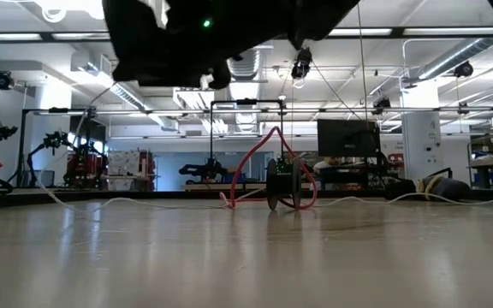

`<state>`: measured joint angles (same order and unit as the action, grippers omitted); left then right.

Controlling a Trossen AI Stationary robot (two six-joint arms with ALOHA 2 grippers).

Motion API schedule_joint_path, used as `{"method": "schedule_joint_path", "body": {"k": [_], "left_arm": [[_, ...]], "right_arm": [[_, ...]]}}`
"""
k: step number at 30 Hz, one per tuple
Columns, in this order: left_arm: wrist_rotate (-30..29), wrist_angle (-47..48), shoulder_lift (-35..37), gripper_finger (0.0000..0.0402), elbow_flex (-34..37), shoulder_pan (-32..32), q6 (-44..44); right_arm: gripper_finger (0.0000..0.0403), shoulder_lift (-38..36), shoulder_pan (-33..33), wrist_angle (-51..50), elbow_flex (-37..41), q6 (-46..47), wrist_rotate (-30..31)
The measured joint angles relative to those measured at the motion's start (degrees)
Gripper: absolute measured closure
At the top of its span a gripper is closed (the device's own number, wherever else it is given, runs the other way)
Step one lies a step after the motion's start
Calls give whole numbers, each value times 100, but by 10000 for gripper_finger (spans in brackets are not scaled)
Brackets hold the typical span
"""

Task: Coil cords
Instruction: Coil the white wire onto the spool

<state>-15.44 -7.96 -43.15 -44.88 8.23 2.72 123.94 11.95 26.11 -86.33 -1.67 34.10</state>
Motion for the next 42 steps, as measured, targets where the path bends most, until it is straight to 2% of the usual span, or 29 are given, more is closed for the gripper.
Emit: {"method": "schedule_joint_path", "body": {"k": [2, 7, 11, 18, 23, 25, 29, 35, 42], "left_arm": [[2, 42, 59, 401, 0, 0, -2], [30, -1, 175, 401, -4, 0, -2], [51, -130, 227, 401, -4, 0, -2], [61, -203, 239, 401, -4, 0, -2], [63, -215, 244, 401, -4, 0, -2], [63, -169, 319, 401, -4, 0, -2], [320, 163, 591, 401, -4, -2, -5], [1463, 1486, 1119, 401, -5, -1, 22], [1439, 3324, 1304, 401, 67, 0, 165]], "right_arm": [[225, 108, -76, 94, -88, 200, 4], [245, 333, -224, 1249, -113, 406, -746], [263, 553, -292, 1893, -106, 512, -849], [315, 568, -397, 2062, -155, 579, -863], [383, 564, -424, 2006, -155, 765, -860], [396, 561, -434, 1870, -155, 765, -832], [398, 188, -389, 689, -128, 981, -537], [401, -775, -407, -2244, -91, 1291, -271], [402, -2309, -410, -5493, -102, 2588, -1271]]}}
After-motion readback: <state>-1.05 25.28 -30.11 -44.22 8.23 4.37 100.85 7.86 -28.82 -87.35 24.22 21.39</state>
